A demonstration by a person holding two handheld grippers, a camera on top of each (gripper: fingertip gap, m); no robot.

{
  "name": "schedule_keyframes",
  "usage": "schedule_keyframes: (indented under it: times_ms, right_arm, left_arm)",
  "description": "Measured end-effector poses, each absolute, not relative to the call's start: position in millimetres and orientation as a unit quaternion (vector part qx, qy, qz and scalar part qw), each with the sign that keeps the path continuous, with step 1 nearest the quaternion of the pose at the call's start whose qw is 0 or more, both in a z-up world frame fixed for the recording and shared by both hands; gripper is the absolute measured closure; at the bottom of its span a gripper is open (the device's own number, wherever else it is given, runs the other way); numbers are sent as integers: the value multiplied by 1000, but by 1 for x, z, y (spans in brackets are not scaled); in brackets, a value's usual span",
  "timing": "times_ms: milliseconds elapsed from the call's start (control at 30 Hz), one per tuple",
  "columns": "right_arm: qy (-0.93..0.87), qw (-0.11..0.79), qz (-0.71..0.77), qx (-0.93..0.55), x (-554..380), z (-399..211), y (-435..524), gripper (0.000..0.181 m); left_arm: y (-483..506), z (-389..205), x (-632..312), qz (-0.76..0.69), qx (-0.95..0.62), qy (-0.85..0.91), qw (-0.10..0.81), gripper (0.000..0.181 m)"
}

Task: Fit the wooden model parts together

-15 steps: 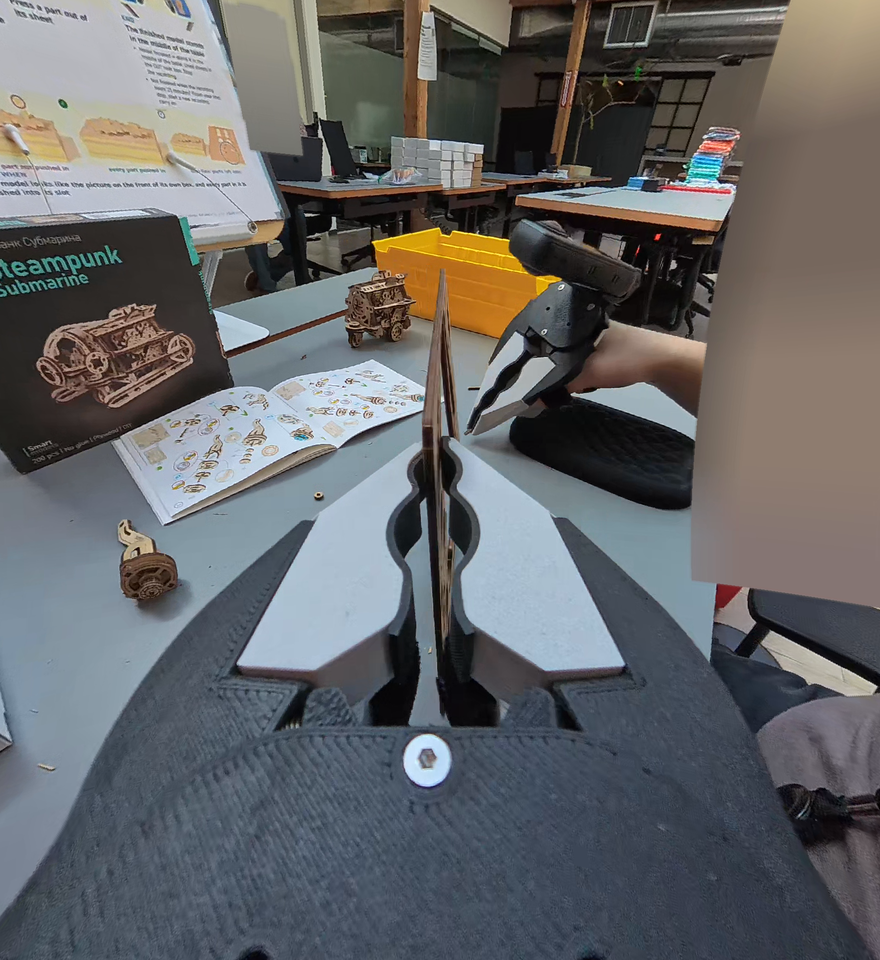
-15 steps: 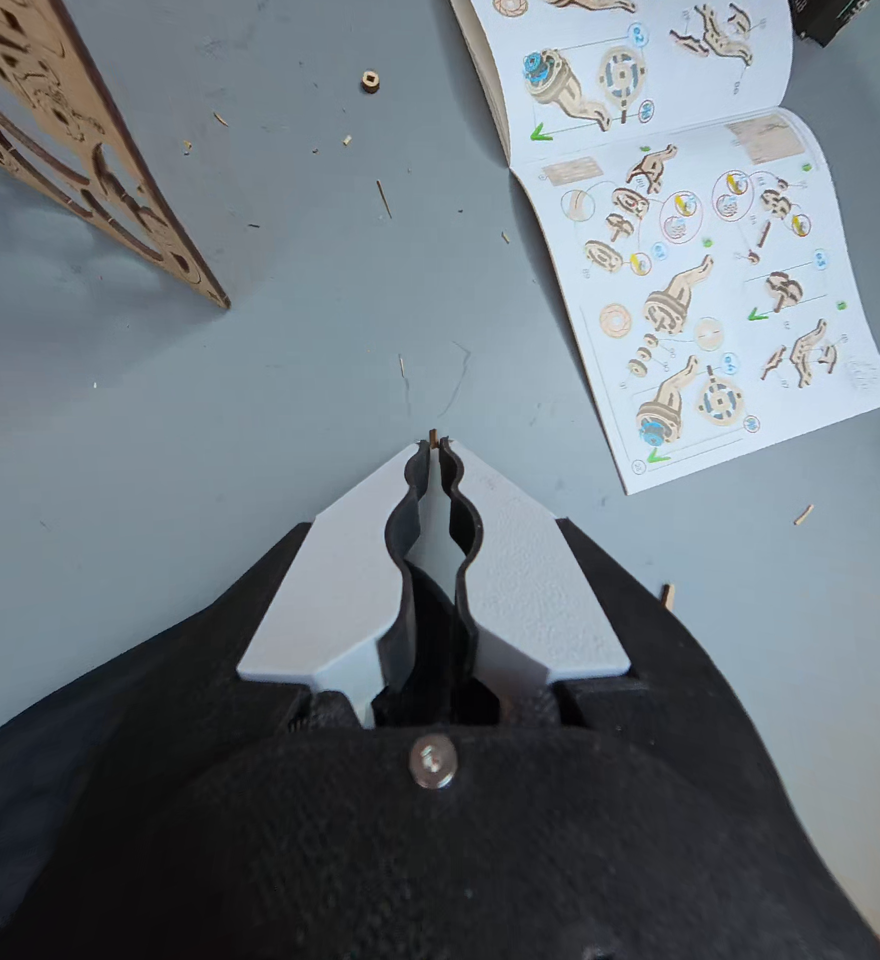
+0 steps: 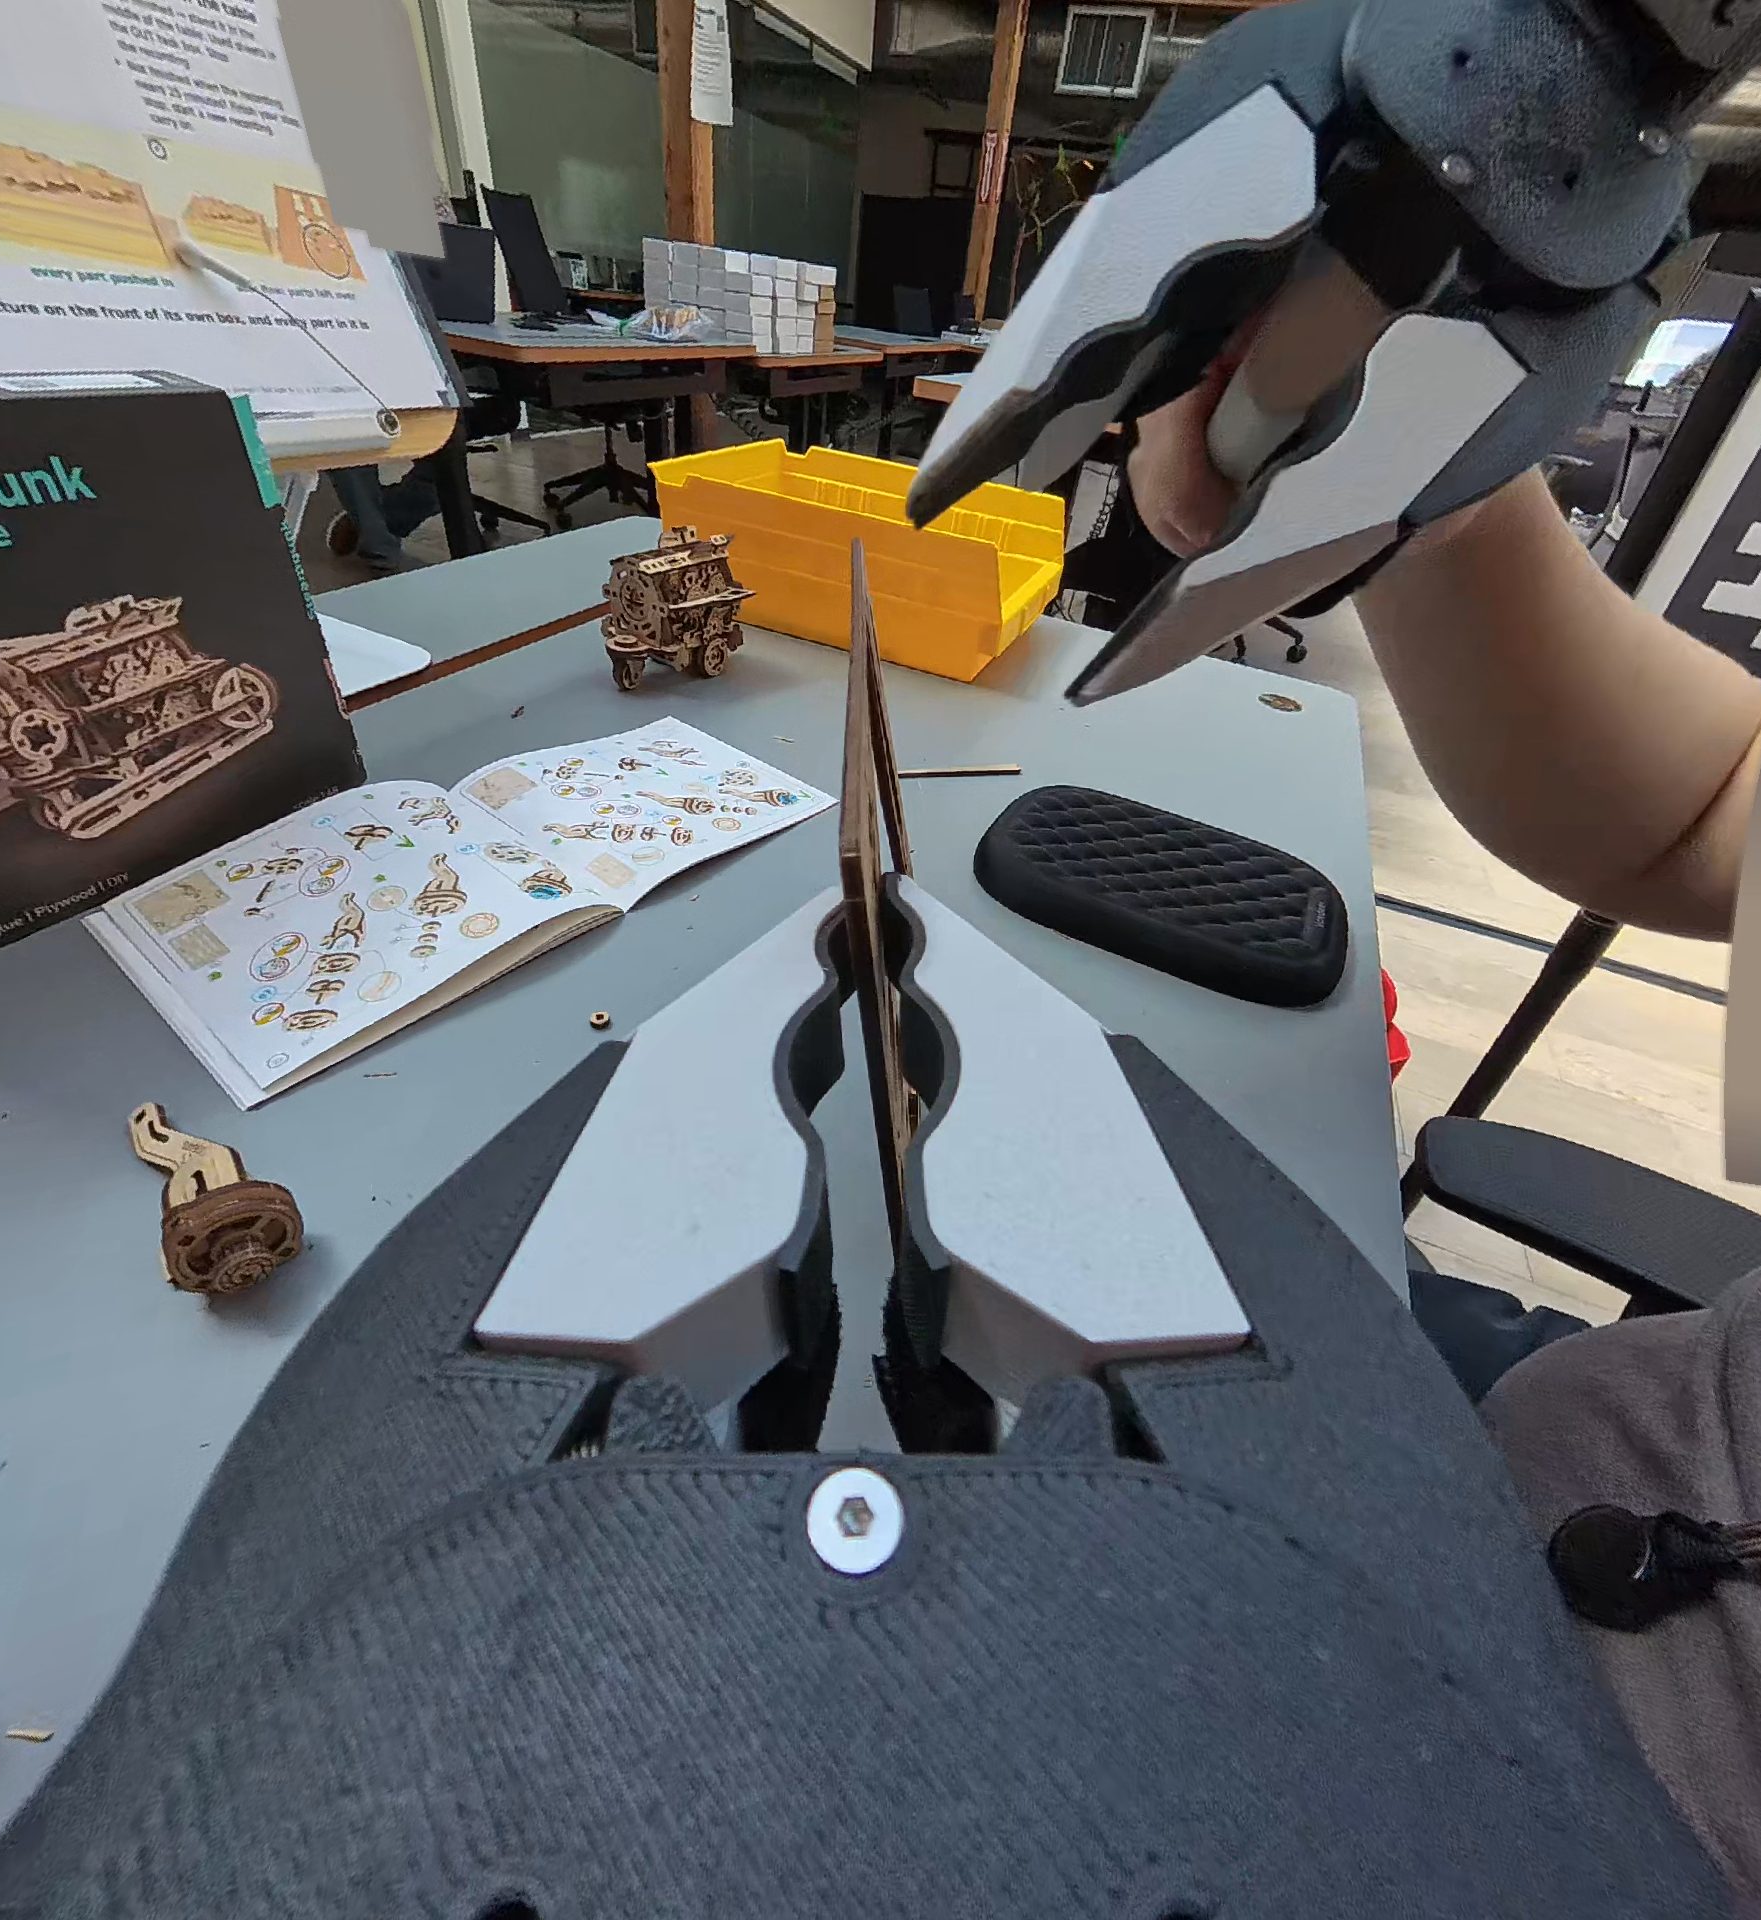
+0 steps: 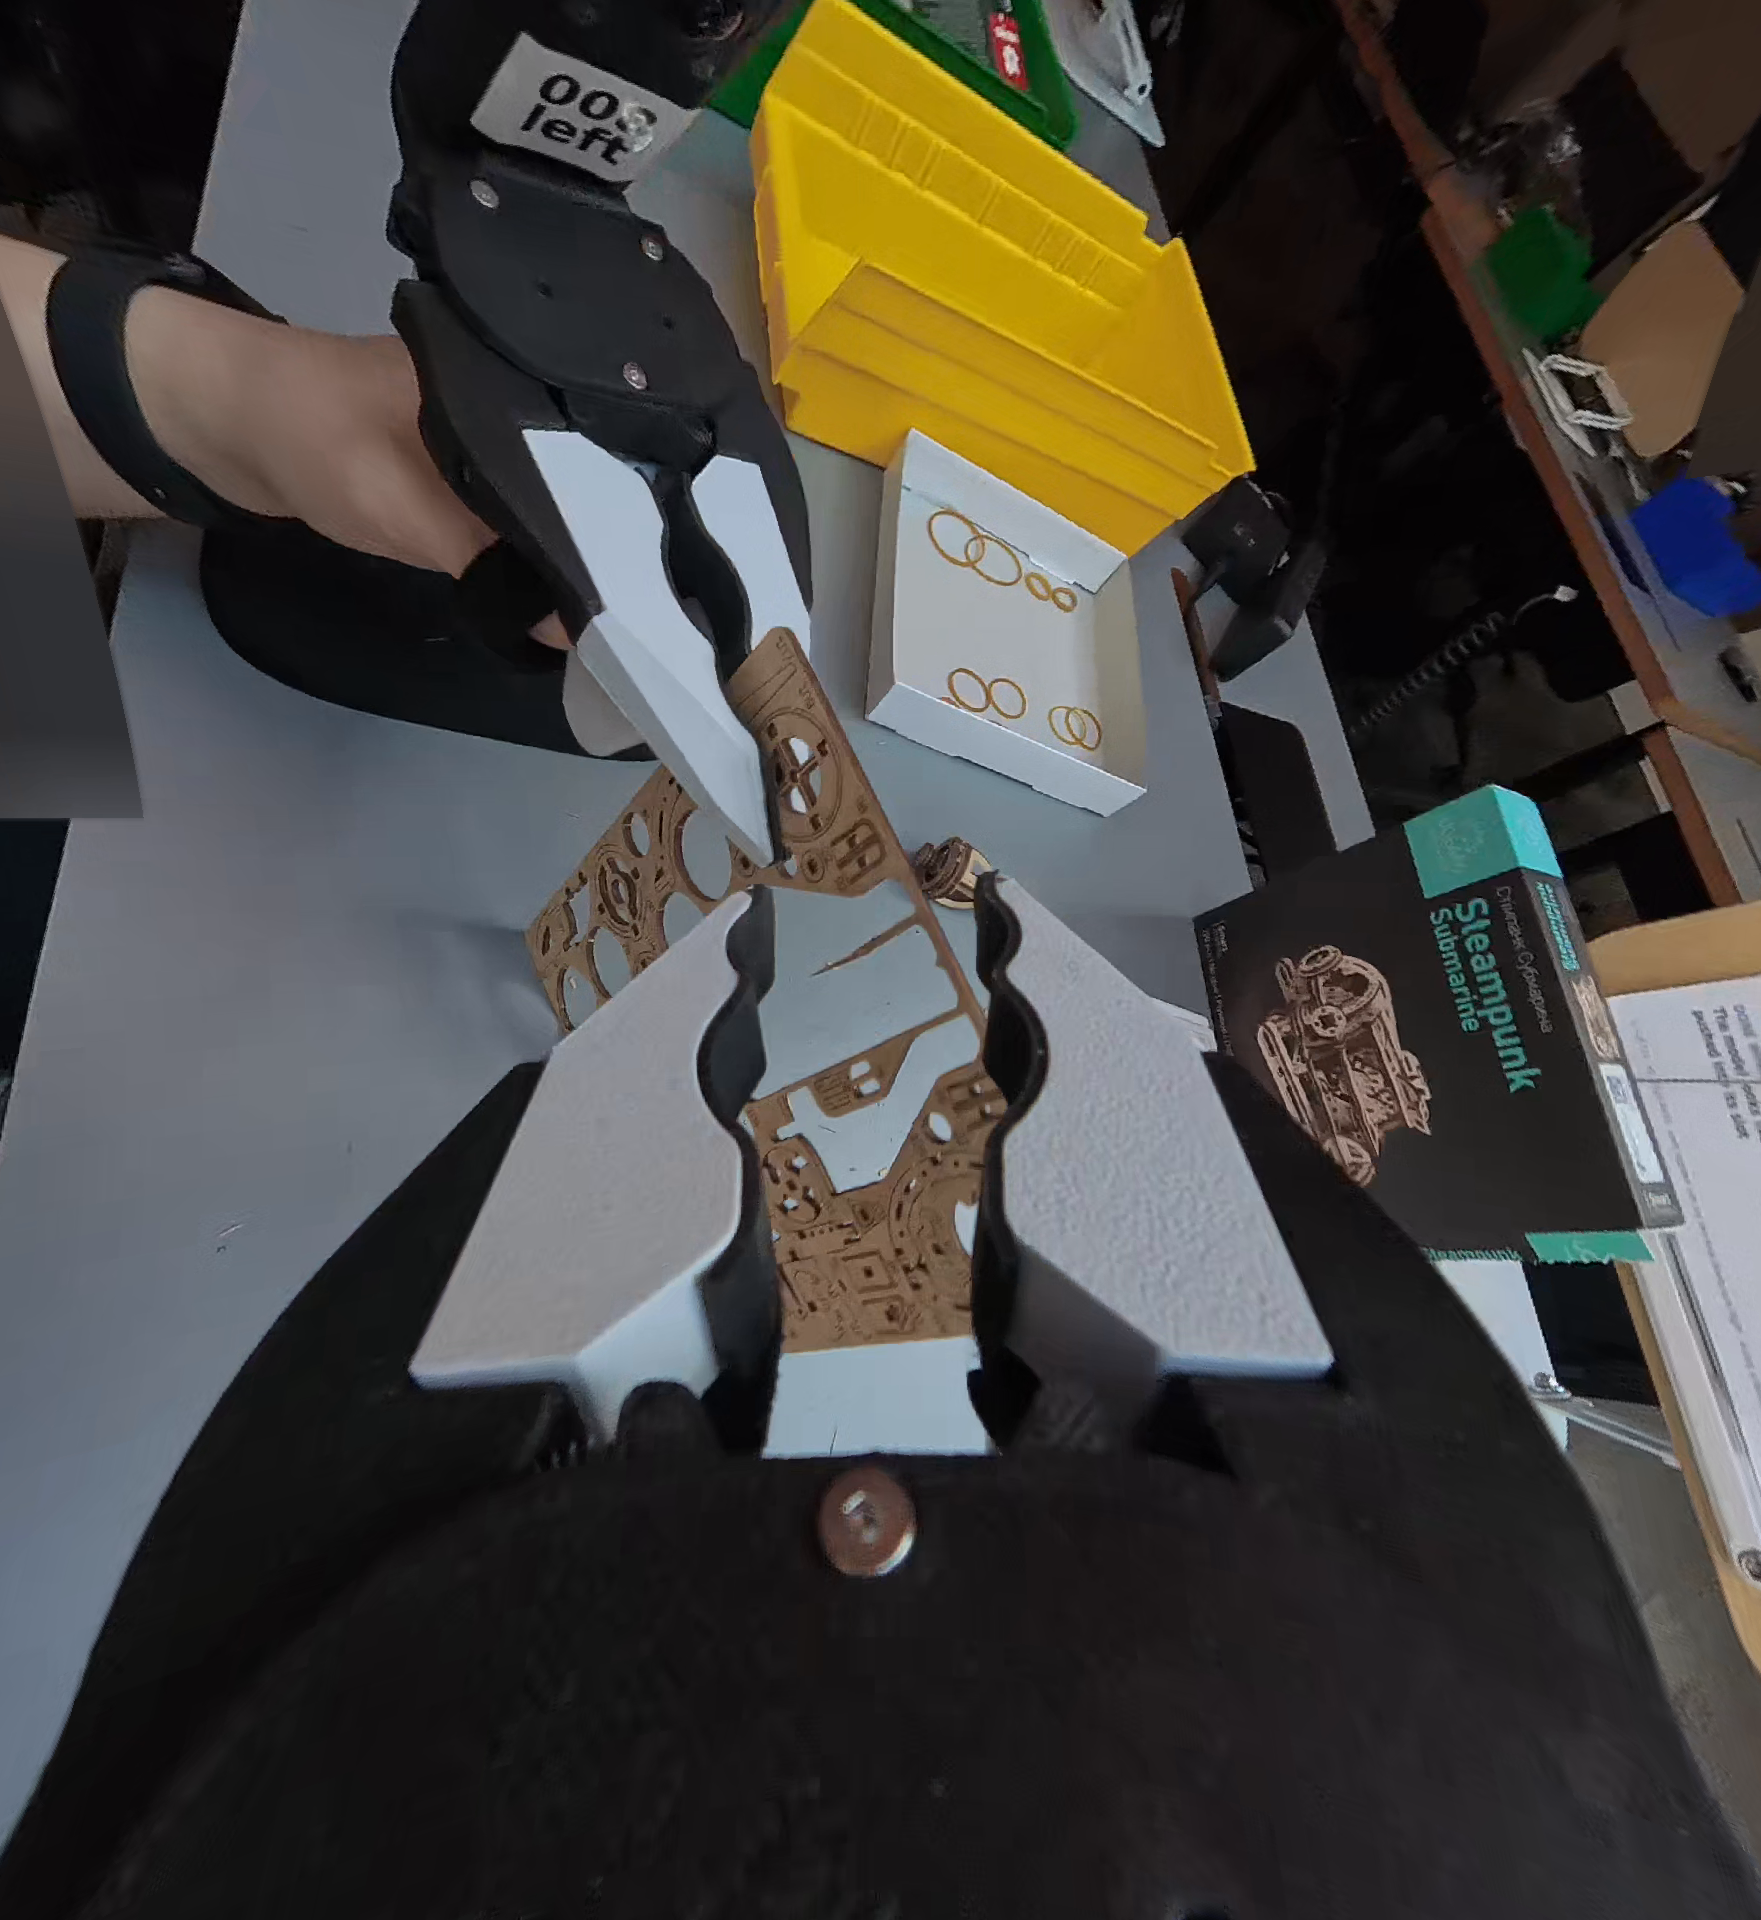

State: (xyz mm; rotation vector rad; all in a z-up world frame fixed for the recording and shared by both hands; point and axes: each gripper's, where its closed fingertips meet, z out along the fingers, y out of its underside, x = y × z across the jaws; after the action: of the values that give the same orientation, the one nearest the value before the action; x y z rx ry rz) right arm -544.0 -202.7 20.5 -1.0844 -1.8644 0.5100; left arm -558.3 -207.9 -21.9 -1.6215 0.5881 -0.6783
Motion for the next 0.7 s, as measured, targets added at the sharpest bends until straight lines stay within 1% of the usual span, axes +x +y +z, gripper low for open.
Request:
schedule_keyframes:
  times_ms: [33, 67, 133, 233, 367, 400, 433, 467, 500, 533, 567, 600, 633, 667, 700]
  right_arm:
    - [-768, 427, 196, -436, -553, 16, -201, 144]
    - [-782, 398, 189, -440, -558, 8, -198, 144]
    - [-803, 349, 178, -449, -561, -6, -194, 149]
    - [-808, 339, 184, -446, -563, -11, -192, 159]
    - [-801, 344, 207, -445, -562, -9, -192, 160]
    - [-797, 348, 212, -446, -563, -9, -192, 160]
    - [-789, 359, 216, -449, -563, -7, -190, 154]
    - [-766, 390, 210, -467, -563, 0, -183, 139]
    - [-730, 432, 208, -487, -559, 12, -177, 136]
    - [-689, 477, 240, -489, -551, 29, -183, 138]
    - [-636, 515, 309, -485, -541, 48, -196, 153]
    - [-578, 523, 408, -476, -531, 61, -216, 160]
    - [-510, 505, 504, -480, -524, 65, -227, 167]
    - [-452, 467, 553, -522, -524, 50, -223, 175]
    - [-422, 423, 569, -565, -530, 25, -217, 181]
  left_arm:
    - [-208, -22, -557, -291, -696, 258, 604, 180]
    - [-208, -21, -556, -290, -694, 258, 606, 180]
    - [-209, -21, -553, -298, -689, 261, 607, 180]
    - [-207, -22, -554, -292, -689, 259, 611, 180]
    - [-205, -20, -552, -301, -684, 264, 610, 180]
    - [-205, -20, -552, -305, -683, 265, 609, 180]
    - [-204, -20, -552, -307, -685, 263, 607, 180]
    - [-203, -21, -553, -309, -688, 259, 604, 180]
    - [-202, -21, -554, -309, -691, 254, 602, 180]
    - [-202, -21, -555, -311, -691, 251, 603, 180]
    - [-203, -21, -555, -314, -689, 249, 604, 180]
    - [-202, -21, -557, -319, -688, 243, 605, 180]
    - [-202, -22, -558, -326, -688, 232, 605, 180]
    - [-201, -22, -559, -334, -688, 224, 604, 180]
    - [-200, -22, -561, -339, -689, 215, 604, 180]
